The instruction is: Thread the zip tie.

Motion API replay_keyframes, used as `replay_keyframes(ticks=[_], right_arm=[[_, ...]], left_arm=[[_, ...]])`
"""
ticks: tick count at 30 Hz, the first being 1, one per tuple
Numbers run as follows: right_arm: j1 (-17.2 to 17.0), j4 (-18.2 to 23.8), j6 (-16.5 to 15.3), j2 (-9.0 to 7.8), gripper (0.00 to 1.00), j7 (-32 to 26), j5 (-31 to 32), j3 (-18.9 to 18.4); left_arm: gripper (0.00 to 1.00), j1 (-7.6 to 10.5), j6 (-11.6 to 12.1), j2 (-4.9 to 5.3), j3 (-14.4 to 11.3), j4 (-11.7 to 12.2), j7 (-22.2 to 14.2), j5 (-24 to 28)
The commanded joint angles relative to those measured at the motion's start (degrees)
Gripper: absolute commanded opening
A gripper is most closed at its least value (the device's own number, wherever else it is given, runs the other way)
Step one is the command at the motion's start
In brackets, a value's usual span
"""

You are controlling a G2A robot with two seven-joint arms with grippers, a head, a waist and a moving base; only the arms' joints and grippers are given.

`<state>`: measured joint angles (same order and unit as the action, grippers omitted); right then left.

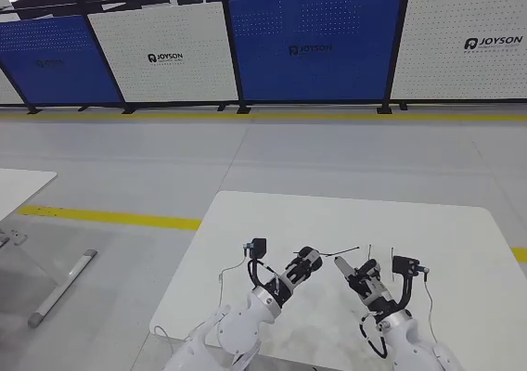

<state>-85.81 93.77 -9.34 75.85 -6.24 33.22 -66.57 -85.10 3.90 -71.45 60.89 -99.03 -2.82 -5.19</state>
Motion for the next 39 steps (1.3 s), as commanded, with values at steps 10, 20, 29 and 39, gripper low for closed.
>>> replay_keyframes(ticks=[10, 20, 29, 39], right_arm=[[-0.01, -0.83, 0.67, -0.64, 1.00, 2.02, 9.43, -1.64], [0.65, -1.87, 4.12, -1.02, 1.00, 4.23, 23.01, -0.85], [3.16, -5.22, -3.35, -1.22, 1.00, -5.35, 15.70, -1.08], [3.51, -5.55, -3.41, -1.14, 1.00, -5.36, 15.10, -0.76]], left_arm=[[0.00, -0.52, 0.33, -0.17, 0.53, -0.11, 2.85, 0.87], [0.00, -0.60, 0.49, -0.23, 0.62, 0.13, 3.93, 0.55], [0.00, -0.73, 1.61, -0.31, 0.47, 0.02, 2.21, 2.67], [0.00, -0.68, 1.89, -0.38, 0.75, 0.00, 4.01, 1.95]])
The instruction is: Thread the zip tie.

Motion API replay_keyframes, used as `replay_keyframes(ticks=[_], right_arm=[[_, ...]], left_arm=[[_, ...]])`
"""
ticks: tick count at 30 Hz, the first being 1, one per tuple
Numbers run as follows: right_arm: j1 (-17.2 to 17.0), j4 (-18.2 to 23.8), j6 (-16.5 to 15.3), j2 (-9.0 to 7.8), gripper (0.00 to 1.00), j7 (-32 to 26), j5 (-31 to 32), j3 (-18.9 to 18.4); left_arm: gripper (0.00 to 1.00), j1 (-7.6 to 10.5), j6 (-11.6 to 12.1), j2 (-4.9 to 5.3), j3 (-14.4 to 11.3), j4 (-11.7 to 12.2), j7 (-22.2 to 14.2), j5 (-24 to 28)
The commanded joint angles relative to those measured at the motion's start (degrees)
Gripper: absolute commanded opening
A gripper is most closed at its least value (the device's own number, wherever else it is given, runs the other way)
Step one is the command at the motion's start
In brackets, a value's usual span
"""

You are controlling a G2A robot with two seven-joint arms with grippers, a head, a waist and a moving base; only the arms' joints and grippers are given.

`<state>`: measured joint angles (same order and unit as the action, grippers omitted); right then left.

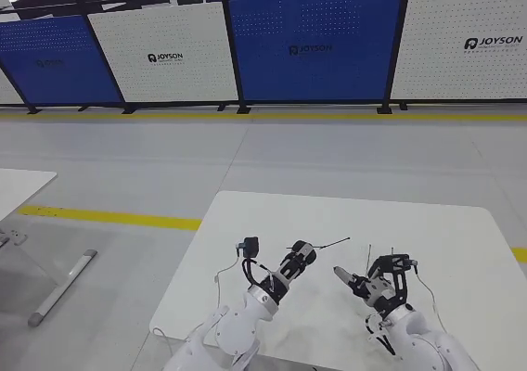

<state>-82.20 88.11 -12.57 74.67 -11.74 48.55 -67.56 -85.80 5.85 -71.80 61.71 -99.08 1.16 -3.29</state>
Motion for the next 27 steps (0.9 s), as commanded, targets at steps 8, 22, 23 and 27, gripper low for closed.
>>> replay_keyframes(ticks=[8, 22, 23, 27], right_arm=[[0.19, -0.25, -0.24, 0.47, 0.70, 2.94, -2.71, 1.57], [0.54, 0.32, -2.54, 0.54, 0.38, 2.73, -4.34, 2.66], [0.54, 0.35, -2.54, 0.54, 0.37, 2.74, -4.33, 2.67], [0.57, 0.54, -2.87, 0.48, 0.40, 2.30, -4.01, 2.85]], left_arm=[[0.00, 0.31, -0.16, -0.23, -0.94, 0.19, 0.06, -0.93], [0.00, 0.41, -0.37, -0.42, -1.87, 0.32, -0.86, -2.18], [0.00, 0.39, -0.39, -0.42, -1.88, 0.31, -0.87, -2.24], [0.00, 0.43, -0.55, -0.45, -1.91, 0.35, -1.04, -2.46]])
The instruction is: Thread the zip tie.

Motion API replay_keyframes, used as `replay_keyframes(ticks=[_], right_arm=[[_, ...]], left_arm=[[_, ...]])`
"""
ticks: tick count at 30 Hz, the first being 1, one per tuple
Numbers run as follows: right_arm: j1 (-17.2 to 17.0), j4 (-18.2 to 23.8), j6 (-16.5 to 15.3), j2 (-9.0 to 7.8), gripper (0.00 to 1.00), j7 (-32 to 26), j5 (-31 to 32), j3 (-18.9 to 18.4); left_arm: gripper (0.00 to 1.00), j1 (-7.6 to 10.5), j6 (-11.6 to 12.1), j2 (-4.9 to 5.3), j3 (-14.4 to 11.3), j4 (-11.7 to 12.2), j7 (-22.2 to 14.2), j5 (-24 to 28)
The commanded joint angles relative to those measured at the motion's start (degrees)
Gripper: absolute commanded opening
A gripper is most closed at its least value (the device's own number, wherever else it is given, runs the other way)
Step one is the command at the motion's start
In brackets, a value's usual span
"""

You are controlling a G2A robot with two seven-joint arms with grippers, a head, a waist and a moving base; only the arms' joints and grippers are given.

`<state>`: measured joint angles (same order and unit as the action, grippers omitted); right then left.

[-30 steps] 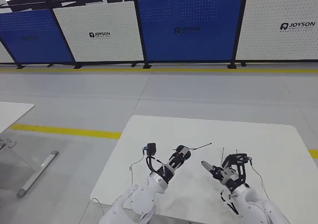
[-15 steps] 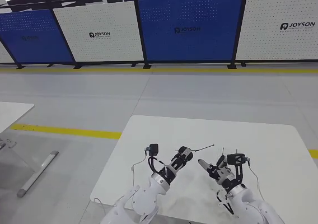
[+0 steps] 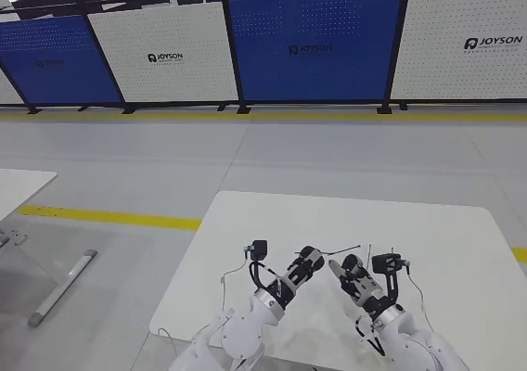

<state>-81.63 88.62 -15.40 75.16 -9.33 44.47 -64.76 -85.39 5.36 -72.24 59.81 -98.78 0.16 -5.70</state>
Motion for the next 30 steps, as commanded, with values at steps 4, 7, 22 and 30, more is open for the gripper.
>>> replay_keyframes(ticks=[4, 7, 22, 30], right_arm=[[0.02, 0.03, -0.25, -0.02, 0.40, -0.10, 0.27, 0.31], [0.03, 0.18, -0.46, -0.02, 0.33, 0.53, 0.32, 0.41], [0.36, 0.73, -1.56, -0.15, 0.26, 0.07, 0.47, 0.75], [0.47, 0.90, -1.91, -0.17, 0.23, 1.06, 0.15, 0.73]], left_arm=[[0.00, 0.16, -0.43, -0.05, -0.08, 0.11, -0.16, -0.21], [0.00, 0.24, -0.64, -0.05, -0.07, 0.09, -0.54, -0.41], [0.00, 0.85, -1.47, -0.21, -0.73, 0.46, -1.27, -1.39], [0.00, 1.12, -1.61, -0.30, -0.98, 0.80, -1.75, -1.44]])
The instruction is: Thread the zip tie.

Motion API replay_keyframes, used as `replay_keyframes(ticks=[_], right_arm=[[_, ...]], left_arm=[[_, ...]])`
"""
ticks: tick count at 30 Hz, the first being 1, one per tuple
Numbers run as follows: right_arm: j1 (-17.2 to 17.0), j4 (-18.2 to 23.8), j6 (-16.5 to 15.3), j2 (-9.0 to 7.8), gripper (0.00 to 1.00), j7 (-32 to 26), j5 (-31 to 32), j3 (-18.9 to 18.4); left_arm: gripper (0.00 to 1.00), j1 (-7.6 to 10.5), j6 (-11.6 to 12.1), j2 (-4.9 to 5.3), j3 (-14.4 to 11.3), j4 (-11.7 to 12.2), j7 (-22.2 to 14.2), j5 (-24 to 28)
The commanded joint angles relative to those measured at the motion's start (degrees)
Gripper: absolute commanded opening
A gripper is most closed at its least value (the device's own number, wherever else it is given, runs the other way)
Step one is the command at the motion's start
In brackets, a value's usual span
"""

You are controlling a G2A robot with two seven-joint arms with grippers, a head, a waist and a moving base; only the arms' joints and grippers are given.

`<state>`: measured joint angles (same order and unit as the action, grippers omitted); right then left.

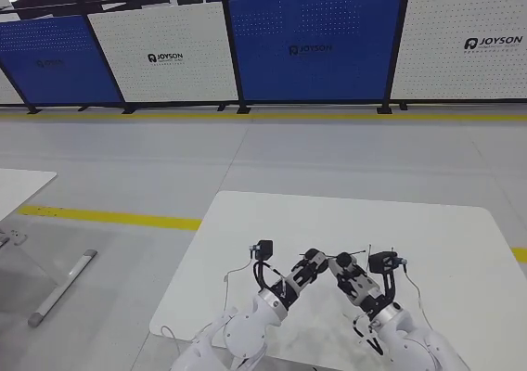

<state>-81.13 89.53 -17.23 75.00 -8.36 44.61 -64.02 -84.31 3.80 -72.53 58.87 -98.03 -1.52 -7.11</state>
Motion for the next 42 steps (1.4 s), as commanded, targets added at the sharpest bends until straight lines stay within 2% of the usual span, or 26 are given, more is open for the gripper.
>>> replay_keyframes(ticks=[1, 2, 3, 6, 7, 8, 14, 26, 31, 32, 34, 39, 41, 42], right_arm=[[-0.01, -0.02, -0.13, -0.02, 0.23, 0.17, 0.03, -0.01], [0.00, -0.03, -0.13, -0.02, 0.20, 0.20, 0.02, -0.01], [0.02, -0.04, -0.13, -0.02, 0.11, 0.22, 0.02, -0.01], [0.11, -0.13, -0.13, -0.03, 0.11, 0.11, -0.09, 0.04], [0.16, -0.13, -0.07, -0.04, 0.01, 0.03, -0.14, 0.04], [0.17, -0.13, -0.03, -0.04, 0.00, 0.01, -0.17, 0.05], [0.16, -0.25, 0.16, -0.08, 0.00, -0.09, -0.16, 0.05], [0.36, -1.00, 0.50, -0.13, 0.00, -1.18, 0.11, 0.54], [0.25, -1.36, 0.40, -0.20, 0.00, -1.44, -0.19, 0.40], [0.20, -1.40, 0.30, -0.23, 0.02, -1.50, -0.27, 0.33], [0.07, -1.40, 0.06, -0.28, 0.15, -1.55, -0.33, 0.24], [-0.47, -1.03, -0.62, -0.44, 0.18, -1.18, -0.41, -0.16], [-0.78, -0.83, -0.57, -0.51, 0.24, -0.75, -0.70, -0.56], [-1.12, -0.60, -0.55, -0.57, 0.23, -0.24, -1.15, -1.01]], left_arm=[[0.00, 0.09, -0.07, -0.02, -0.10, 0.11, -0.14, -0.02], [0.00, 0.12, -0.09, -0.03, -0.12, 0.14, -0.19, -0.02], [0.00, 0.14, -0.10, -0.04, -0.13, 0.16, -0.23, 0.00], [0.00, 0.24, -0.12, -0.07, -0.21, 0.13, -0.36, -0.03], [0.00, 0.28, -0.11, -0.08, -0.22, 0.13, -0.40, -0.08], [0.00, 0.29, -0.10, -0.08, -0.22, 0.11, -0.41, -0.08], [0.00, 0.29, -0.03, -0.11, -0.20, 0.15, -0.44, 0.00], [0.00, -0.87, 2.36, -0.01, -0.05, -0.71, 0.08, -0.72], [0.00, -0.84, 2.25, -0.08, -0.08, -0.34, 0.61, -0.79], [0.00, -0.75, 2.18, -0.11, -0.13, -0.22, 0.70, -0.75], [0.00, -0.68, 2.10, -0.14, -0.19, -0.14, 0.82, -0.69], [0.00, -0.39, 1.80, -0.24, -0.24, 0.17, 1.22, -0.68], [0.00, -0.28, 1.74, -0.27, -0.24, 0.28, 1.41, -0.68], [0.00, -0.20, 1.68, -0.30, -0.13, 0.41, 1.83, -0.74]])
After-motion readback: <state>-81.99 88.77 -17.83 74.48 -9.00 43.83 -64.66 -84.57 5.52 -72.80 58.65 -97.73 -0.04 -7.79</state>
